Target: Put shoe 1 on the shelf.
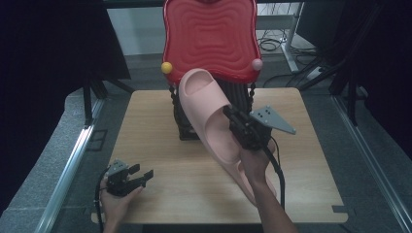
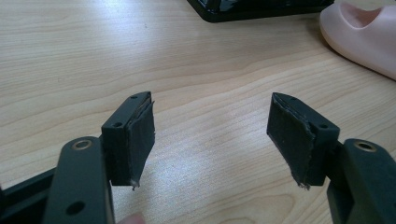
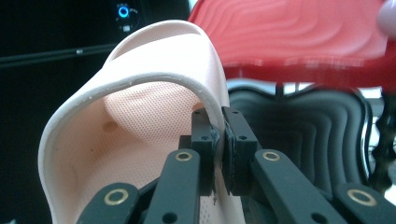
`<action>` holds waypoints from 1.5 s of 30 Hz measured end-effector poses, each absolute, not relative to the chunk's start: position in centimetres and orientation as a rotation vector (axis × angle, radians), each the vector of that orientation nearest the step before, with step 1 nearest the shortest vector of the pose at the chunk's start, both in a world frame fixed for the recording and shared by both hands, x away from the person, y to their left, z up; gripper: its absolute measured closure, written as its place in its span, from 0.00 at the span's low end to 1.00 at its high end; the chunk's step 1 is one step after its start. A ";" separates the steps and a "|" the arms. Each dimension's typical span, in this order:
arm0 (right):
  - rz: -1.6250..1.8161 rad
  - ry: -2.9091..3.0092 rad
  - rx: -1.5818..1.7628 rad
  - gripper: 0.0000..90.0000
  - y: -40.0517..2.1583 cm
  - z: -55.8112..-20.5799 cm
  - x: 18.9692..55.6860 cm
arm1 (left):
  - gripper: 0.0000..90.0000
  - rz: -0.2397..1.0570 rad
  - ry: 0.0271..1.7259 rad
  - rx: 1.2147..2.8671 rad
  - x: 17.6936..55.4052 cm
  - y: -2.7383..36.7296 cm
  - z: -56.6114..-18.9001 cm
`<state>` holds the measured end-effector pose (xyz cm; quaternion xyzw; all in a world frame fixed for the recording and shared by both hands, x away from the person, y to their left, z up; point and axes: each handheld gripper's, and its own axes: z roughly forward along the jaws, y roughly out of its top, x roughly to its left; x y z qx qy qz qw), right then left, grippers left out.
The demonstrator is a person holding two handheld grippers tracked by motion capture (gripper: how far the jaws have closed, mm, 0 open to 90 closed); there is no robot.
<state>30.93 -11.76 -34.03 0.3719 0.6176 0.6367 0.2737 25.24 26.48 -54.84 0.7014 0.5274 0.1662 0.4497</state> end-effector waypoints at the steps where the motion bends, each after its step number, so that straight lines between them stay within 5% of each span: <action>1: 1.713 1.656 0.998 0.94 -11.7 -33.6 31.1 | 0.36 0.411 1.304 1.735 25.2 26.5 -54.8; 17: 1.704 1.645 0.960 0.94 -9.4 -30.0 33.5 | 0.36 0.402 1.299 1.733 25.2 26.6 -54.8; 45: 1.570 1.557 1.075 0.93 -4.3 -23.9 43.0 | 0.35 0.403 1.299 1.719 25.2 27.0 -54.8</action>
